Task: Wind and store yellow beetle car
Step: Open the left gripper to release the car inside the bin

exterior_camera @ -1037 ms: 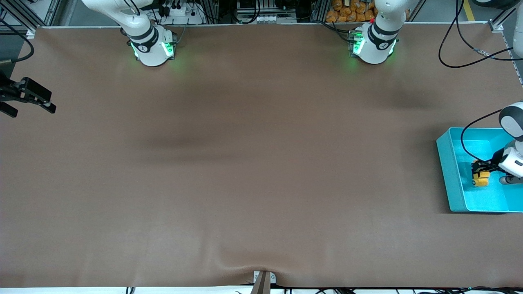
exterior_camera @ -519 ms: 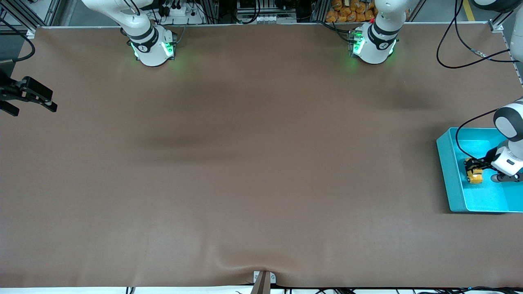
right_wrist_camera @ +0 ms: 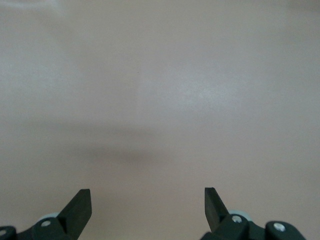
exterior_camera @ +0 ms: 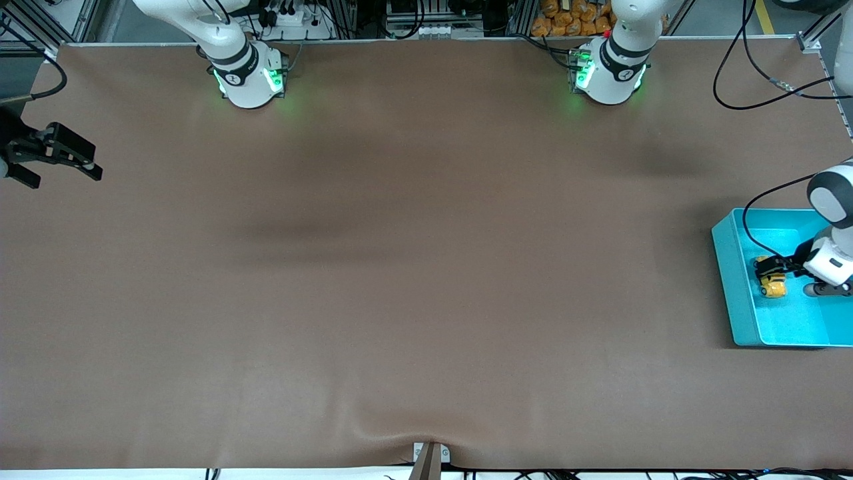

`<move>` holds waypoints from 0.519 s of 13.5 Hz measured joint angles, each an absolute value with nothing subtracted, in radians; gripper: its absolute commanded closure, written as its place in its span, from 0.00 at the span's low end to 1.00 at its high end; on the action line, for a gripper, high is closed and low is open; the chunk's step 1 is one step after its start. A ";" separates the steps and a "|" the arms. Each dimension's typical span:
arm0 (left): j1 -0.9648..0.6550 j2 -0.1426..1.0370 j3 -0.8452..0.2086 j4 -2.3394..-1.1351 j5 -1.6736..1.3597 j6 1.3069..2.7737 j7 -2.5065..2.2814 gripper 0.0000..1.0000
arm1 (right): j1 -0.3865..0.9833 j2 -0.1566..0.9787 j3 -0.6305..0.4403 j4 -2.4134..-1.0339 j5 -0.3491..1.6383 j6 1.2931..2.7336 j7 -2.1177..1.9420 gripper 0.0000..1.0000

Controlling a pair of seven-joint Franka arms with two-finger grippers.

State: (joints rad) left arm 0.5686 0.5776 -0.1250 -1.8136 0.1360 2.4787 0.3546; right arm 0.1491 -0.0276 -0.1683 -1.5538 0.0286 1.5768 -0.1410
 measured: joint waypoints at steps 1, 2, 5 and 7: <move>0.569 0.546 -0.138 -1.813 0.136 2.443 0.355 0.00 | 0.149 -0.028 -0.168 -1.554 0.029 1.577 -0.141 0.00; 0.568 0.512 -0.150 -1.812 0.136 2.400 0.354 0.00 | 0.149 -0.028 -0.169 -1.554 0.029 1.576 -0.141 0.00; 0.569 0.410 -0.194 -1.811 0.136 2.279 0.295 0.00 | 0.149 -0.028 -0.171 -1.553 0.029 1.575 -0.141 0.00; 0.564 0.350 -0.229 -1.813 0.136 2.198 0.229 0.00 | 0.149 -0.028 -0.173 -1.553 0.029 1.573 -0.140 0.00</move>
State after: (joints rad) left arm 0.5637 0.3498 -0.2287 -1.8130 0.1357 2.1980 0.2289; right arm 0.1491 -0.0276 -0.1729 -1.5535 0.0286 1.5728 -0.1404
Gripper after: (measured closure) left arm 0.000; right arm 0.000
